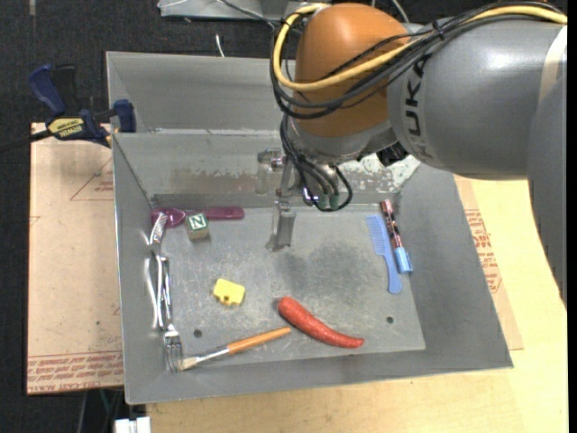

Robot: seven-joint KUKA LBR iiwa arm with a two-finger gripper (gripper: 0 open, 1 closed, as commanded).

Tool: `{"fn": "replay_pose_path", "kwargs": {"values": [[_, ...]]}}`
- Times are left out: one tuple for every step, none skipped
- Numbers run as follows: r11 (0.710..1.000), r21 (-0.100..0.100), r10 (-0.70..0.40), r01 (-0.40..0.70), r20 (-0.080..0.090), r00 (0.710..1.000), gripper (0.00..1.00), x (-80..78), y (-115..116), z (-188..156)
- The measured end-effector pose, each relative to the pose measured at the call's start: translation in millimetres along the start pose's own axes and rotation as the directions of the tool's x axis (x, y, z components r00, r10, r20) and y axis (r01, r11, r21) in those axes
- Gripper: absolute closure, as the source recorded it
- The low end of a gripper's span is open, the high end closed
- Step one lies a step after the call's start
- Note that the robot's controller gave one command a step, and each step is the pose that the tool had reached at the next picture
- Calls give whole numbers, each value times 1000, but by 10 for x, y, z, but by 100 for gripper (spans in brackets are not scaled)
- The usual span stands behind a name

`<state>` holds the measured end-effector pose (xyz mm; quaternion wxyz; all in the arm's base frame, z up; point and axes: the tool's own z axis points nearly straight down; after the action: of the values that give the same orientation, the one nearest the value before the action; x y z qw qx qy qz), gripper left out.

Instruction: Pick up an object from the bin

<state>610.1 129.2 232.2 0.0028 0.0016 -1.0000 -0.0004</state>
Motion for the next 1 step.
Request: {"fn": "replay_pose_path", "kwargs": {"values": [[1000,-1,3,-3,7,1000,0,-17,-10,-43]]}}
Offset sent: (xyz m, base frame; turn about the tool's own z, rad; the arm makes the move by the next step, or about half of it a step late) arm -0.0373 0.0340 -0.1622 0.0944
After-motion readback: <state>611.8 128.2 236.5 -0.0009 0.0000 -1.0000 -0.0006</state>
